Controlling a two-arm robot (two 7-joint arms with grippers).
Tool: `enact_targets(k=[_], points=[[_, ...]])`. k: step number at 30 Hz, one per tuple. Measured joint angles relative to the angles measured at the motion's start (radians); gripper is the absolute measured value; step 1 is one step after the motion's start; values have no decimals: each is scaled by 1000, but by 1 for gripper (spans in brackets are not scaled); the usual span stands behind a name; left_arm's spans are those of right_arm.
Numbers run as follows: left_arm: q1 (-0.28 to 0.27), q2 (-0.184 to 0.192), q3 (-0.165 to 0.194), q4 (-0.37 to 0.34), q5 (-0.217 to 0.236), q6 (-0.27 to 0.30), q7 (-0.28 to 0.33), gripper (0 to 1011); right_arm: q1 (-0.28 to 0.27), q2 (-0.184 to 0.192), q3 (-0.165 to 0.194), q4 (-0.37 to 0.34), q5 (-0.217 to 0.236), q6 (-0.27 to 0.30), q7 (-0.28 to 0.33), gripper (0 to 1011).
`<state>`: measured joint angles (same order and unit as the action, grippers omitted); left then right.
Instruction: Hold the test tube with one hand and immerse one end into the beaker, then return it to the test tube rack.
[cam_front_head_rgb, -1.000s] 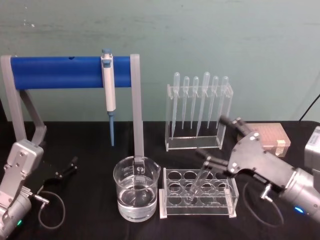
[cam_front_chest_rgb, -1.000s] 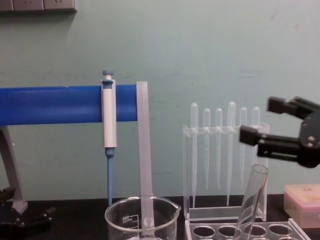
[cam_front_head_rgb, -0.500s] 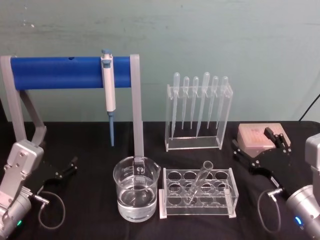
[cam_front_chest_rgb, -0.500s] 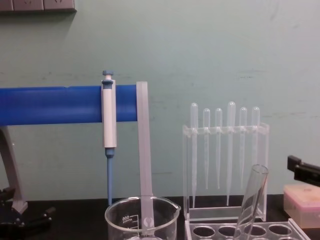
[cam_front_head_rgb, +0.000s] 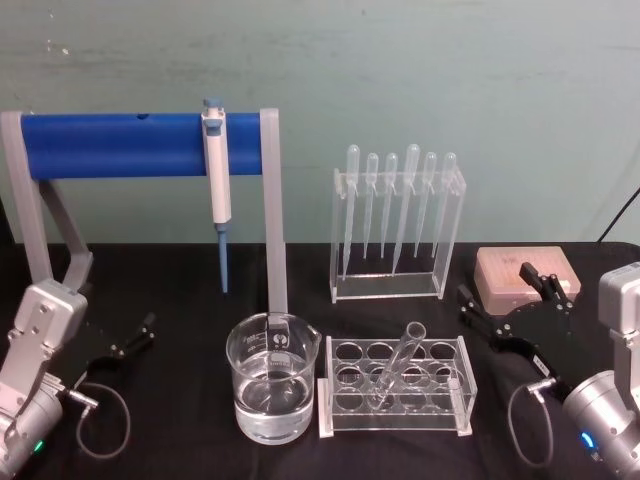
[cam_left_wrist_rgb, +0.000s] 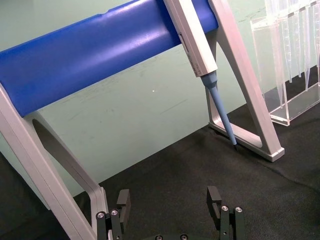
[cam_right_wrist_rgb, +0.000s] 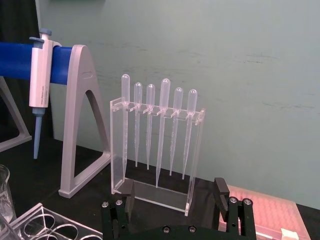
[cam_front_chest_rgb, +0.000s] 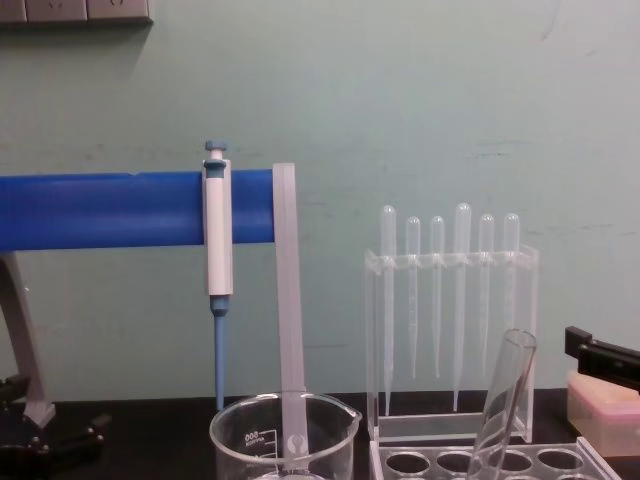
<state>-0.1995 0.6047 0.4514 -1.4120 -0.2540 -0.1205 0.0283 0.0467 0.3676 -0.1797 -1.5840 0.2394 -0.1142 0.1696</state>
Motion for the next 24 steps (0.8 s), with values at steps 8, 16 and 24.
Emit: enact_targets(k=[8,16,24], points=[[0,0,0,0,0,0,0,1000,-2,1,0,-3,-1,0,-3,1000],[0,0,0,0,0,0,0,1000,-3,1,0,-5,-2,0,-8,1000],[0,0,0,0,0,0,0,1000,-4,1,0,-5,-2,0,-8,1000]])
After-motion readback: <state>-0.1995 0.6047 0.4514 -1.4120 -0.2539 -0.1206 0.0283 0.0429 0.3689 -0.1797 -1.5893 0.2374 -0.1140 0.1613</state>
